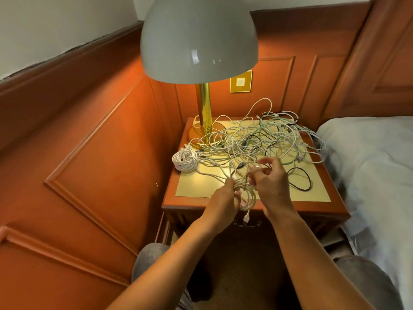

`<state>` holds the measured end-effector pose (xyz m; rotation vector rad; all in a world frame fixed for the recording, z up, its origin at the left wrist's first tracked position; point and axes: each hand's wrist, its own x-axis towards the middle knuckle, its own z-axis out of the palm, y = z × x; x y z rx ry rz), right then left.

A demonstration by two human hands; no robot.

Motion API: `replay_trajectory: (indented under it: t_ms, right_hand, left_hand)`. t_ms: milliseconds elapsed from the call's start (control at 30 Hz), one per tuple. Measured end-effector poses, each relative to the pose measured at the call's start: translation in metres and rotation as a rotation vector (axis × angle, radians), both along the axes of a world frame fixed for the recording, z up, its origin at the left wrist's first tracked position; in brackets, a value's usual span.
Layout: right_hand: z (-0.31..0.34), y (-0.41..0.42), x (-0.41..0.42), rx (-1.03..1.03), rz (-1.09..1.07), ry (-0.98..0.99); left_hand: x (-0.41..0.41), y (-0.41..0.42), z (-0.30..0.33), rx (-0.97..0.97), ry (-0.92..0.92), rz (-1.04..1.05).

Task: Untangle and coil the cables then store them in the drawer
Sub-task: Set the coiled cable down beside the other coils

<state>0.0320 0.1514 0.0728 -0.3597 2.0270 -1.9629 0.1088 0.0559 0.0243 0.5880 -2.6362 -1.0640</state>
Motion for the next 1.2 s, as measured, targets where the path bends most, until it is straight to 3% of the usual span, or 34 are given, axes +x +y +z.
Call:
replay_trajectory:
  t_ms: [100, 233, 367, 467, 567, 667, 800, 1033, 1200]
  right_hand:
    - [-0.008, 0.01, -0.018, 0.013, -0.068, -0.032]
    - [-0.029, 0.018, -0.02, 0.012, -0.084, -0.143]
    - [-0.034, 0.021, -0.013, 0.025, -0.018, -0.063]
    - [-0.03, 0.018, -0.003, -0.028, 0.056, -0.072]
    - [-0.023, 0.019, 0.003, -0.194, 0.149, -0.234]
    - [-0.017, 0.024, 0.008, -0.293, 0.253, -0.342]
    - [-0.019, 0.026, 0.01, -0.166, 0.274, -0.271]
    - [-0.012, 0.029, 0.018, -0.09, 0.064, -0.105]
    - [-0.011, 0.031, 0.015, -0.062, 0.127, -0.133]
  left_hand:
    - [0.006, 0.001, 0.008, 0.314, 0.153, -0.011]
    - [0.009, 0.005, 0.016, 0.747, 0.206, -0.051]
    - [0.01, 0.009, 0.019, 0.866, 0.218, -0.079]
    - [0.005, 0.012, 0.025, 0.841, 0.24, -0.03]
    - [-0.001, 0.014, 0.025, 0.754, 0.233, 0.067]
    - [-0.002, 0.012, 0.019, 0.489, 0.21, 0.134]
    - [-0.003, 0.013, 0.016, 0.221, 0.183, 0.208]
    - [-0.004, 0.019, 0.018, 0.109, 0.221, 0.188]
    - [-0.005, 0.02, 0.016, 0.194, 0.203, 0.154]
